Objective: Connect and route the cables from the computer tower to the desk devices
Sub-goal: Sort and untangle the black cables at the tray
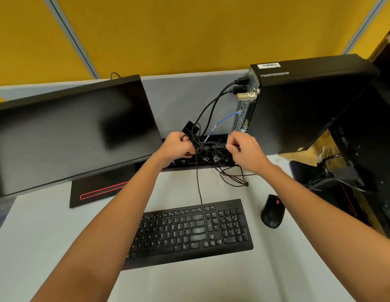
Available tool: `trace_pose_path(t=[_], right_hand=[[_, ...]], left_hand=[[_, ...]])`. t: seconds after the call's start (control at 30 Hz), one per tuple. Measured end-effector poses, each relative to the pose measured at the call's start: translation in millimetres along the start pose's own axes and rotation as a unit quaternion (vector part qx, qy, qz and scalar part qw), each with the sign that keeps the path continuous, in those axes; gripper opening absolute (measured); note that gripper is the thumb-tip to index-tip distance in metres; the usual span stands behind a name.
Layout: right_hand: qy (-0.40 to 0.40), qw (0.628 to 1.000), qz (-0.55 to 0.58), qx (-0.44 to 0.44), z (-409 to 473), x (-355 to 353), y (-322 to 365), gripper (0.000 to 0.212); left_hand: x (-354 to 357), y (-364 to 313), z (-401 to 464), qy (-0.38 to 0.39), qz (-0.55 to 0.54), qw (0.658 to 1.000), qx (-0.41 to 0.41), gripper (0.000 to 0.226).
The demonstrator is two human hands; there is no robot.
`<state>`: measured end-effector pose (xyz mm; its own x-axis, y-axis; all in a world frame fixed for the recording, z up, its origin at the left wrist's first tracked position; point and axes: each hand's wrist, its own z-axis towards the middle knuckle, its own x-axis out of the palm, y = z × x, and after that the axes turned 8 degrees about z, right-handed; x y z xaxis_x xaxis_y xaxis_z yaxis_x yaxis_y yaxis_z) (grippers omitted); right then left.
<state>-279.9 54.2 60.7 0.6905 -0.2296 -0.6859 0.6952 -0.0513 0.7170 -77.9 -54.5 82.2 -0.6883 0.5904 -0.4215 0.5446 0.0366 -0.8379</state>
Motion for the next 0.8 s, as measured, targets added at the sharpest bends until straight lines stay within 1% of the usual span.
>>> trace_pose_path(t=[0.03,0.07,0.1,0.13,0.2,0.27,0.33,0.37,0.4,0.43,0.47,0.5,0.53,0.57,0.6,0.63,0.67,0.7,0.73,0.8], right_hand=[[-0.016,1.0,0.014,-0.012,3.5,-2.3,5.7,0.01],[-0.034,0.999,0.032,-0.027,6.7,-4.1,11.6,0.012],[-0.057,0.996,0.052,-0.044,10.1,-6.2,17.6,0.012],[-0.081,0.993,0.066,-0.061,13.0,-8.8,23.2,0.012],[-0.131,0.984,0.075,-0.095,18.0,-15.4,34.1,0.012],[-0.191,0.971,0.097,-0.109,23.0,-22.3,43.6,0.013],[-0.249,0.955,0.137,-0.089,27.5,-27.5,51.6,0.013],[-0.256,0.953,0.145,-0.07,29.3,-28.3,53.3,0.013],[-0.234,0.961,0.138,-0.051,31.0,-29.1,54.6,0.014],[-0.191,0.975,0.112,-0.028,32.1,-29.4,55.0,0.015],[-0.141,0.988,0.062,0.002,31.7,-29.5,54.6,0.017],[-0.1,0.994,-0.014,0.037,31.0,-28.3,52.9,0.018],[-0.072,0.991,-0.094,0.058,29.1,-27.6,51.7,0.022],[-0.043,0.986,-0.147,0.062,27.7,-25.8,49.5,0.026],[-0.002,0.988,-0.146,0.056,26.2,-22.9,48.3,0.031],[0.047,0.994,-0.091,0.048,25.2,-18.9,47.1,0.033],[0.088,0.995,0.0,0.042,23.3,-15.3,46.8,0.031],[0.103,0.99,0.088,0.046,20.9,-11.7,45.1,0.025],[0.1,0.982,0.146,0.058,19.0,-8.9,43.0,0.019],[0.096,0.975,0.187,0.065,18.6,-2.4,41.0,0.009]], left_hand=[[-1.8,-6.3,-2.6,0.031,-0.105,0.994,-0.015,0.019],[-4.7,-14.0,-5.5,0.047,-0.2,0.978,-0.015,0.012],[-9.3,-21.2,-5.9,0.038,-0.253,0.967,-0.005,0.011],[-13.4,-28.2,-5.6,0.012,-0.268,0.963,0.012,0.015],[-21.9,-38.7,-4.3,-0.064,-0.195,0.978,0.049,0.024],[-28.1,-46.8,-3.0,-0.127,-0.096,0.984,0.075,0.022],[-29.4,-51.8,-2.1,-0.172,-0.033,0.979,0.102,0.02],[-27.9,-51.7,-1.1,-0.179,-0.023,0.977,0.113,0.02],[-25.0,-50.8,-1.1,-0.175,-0.018,0.977,0.122,0.019],[-20.8,-47.1,-1.0,-0.16,-0.006,0.978,0.131,0.017],[-15.1,-41.9,-1.6,-0.136,0.015,0.981,0.135,0.013],[-8.8,-35.7,-2.2,-0.11,0.044,0.984,0.136,0.009],[-2.5,-29.5,-2.9,-0.086,0.072,0.984,0.14,0.008],[3.7,-23.9,-3.1,-0.063,0.093,0.983,0.146,0.008],[8.5,-19.7,-3.6,-0.044,0.105,0.982,0.152,0.009],[12.0,-17.4,-4.6,-0.028,0.112,0.98,0.159,0.01],[13.5,-17.1,-5.9,-0.017,0.107,0.98,0.167,0.011],[13.5,-17.4,-7.0,-0.011,0.089,0.982,0.167,0.011],[13.3,-19.4,-8.5,-0.01,0.048,0.987,0.154,0.012],[12.1,-24.5,-10.0,-0.027,-0.035,0.993,0.108,0.021]])
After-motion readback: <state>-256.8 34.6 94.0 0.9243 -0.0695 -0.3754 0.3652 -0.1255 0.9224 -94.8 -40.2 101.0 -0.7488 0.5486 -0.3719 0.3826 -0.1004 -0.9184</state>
